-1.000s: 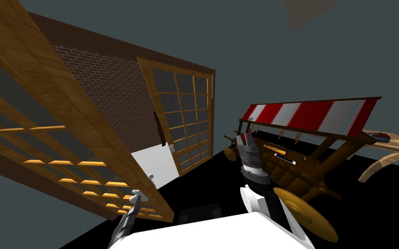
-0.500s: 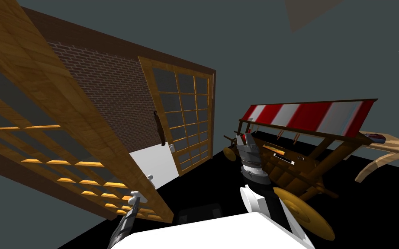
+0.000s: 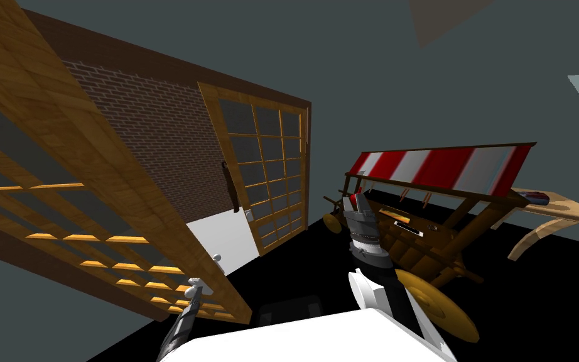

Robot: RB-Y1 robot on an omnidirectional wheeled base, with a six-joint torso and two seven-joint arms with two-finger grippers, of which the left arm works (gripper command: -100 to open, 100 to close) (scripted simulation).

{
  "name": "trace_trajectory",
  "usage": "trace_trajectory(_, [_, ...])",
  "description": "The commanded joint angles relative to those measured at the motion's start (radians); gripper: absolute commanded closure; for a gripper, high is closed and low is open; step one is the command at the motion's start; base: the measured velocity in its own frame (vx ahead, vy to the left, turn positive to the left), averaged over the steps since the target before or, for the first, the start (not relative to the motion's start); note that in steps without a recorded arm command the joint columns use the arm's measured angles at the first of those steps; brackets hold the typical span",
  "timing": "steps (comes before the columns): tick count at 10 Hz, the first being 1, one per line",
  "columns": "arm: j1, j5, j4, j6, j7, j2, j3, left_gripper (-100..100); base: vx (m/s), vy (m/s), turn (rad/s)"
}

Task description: Pull the door open

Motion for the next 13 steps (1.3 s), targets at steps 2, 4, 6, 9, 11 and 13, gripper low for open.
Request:
trace_trajectory(2, [0.018,0.022,-0.020,0.021,0.047,0.015,0.019,100,-0.021,0.009,-0.028])
trace_trajectory(4, [0.020,0.032,-0.021,0.020,0.098,0.018,0.012,100,-0.018,0.000,-0.009])
trace_trajectory(6, [0.022,0.037,-0.022,0.019,0.123,0.019,0.009,100,-0.008,0.003,-0.021])
trace_trajectory(9, [0.022,0.037,-0.022,0.019,0.123,0.019,0.009,100,0.002,0.001,-0.005])
trace_trajectory(11, [0.022,0.037,-0.022,0.019,0.123,0.019,0.009,100,-0.007,0.002,0.006])
trace_trajectory(13, [0.022,0.037,-0.031,0.019,0.123,0.019,0.009,100,0.000,0.000,0.000])
